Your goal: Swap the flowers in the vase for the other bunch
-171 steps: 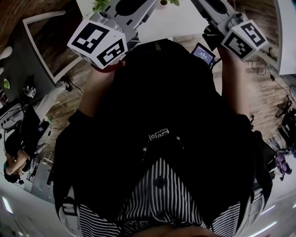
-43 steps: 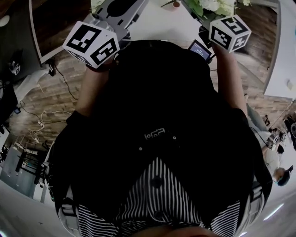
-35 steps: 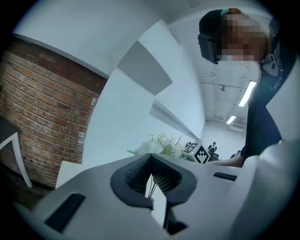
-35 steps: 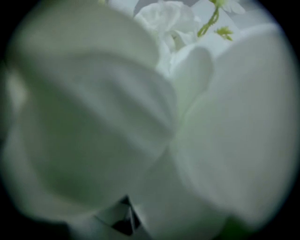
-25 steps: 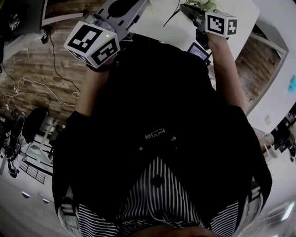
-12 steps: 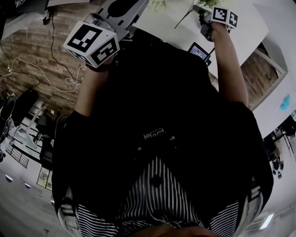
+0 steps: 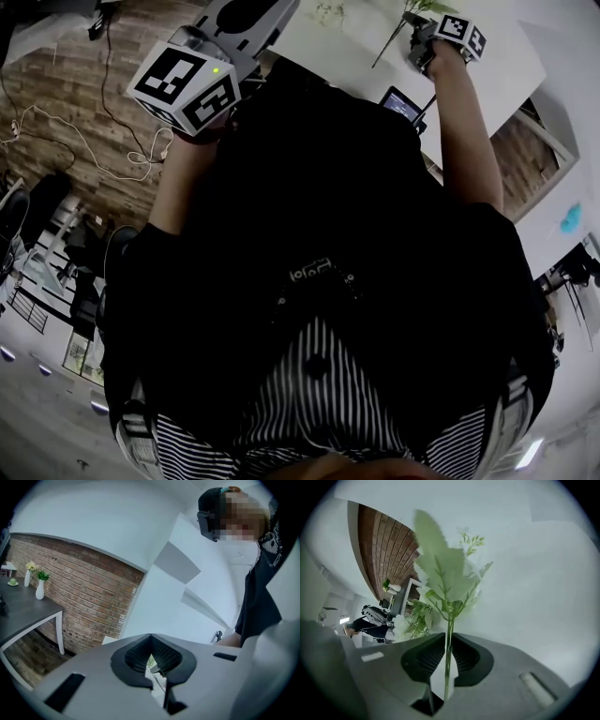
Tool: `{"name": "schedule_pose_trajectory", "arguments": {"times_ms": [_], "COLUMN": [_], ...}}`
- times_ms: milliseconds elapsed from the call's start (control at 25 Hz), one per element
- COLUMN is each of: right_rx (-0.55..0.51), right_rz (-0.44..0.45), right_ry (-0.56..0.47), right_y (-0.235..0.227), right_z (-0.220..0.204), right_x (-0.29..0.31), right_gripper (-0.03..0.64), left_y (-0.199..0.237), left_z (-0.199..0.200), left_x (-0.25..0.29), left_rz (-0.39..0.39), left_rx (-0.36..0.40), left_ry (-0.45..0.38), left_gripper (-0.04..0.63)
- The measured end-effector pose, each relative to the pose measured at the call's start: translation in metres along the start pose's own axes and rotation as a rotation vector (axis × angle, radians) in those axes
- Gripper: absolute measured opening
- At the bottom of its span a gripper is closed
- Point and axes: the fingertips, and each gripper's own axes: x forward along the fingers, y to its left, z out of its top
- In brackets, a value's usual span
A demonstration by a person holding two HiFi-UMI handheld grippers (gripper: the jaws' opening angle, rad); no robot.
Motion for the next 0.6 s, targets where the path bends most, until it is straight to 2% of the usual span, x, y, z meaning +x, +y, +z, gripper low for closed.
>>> {"name": "schedule_pose_trajectory", "arguments": {"times_ms": [160, 280, 480, 600], "right_rx": [0.034, 0.052, 0.034, 0.050], "right_rz": [-0.017, -0.009, 0.045, 0.123], "right_ry": [-0.031, -0.073, -0.123, -0.137], "right_y": [-0.002, 0.008, 0.046, 0.073], "right_z": [-0.003, -0.003, 0.000, -0.007], "right_x": [-0.005, -0.009, -0.029, -0.048], "right_gripper": [0.162, 0.223, 0.250, 0.250], "left_y": [-0.005, 0.001, 0.010, 0.005], "left_z": [-0.004, -0.008, 0.001, 0.006], "left_x": [-0.003, -0.006, 0.001, 0.011], "left_rz": [-0.015, -0.033, -0.085, -0.119], "left_rx": [-0.003, -0.014, 0.003, 0.003], "left_ry": [0.000, -0.002, -0.001, 0.000], "left_gripper": [0.006, 0.006, 0.006, 0.006]}}
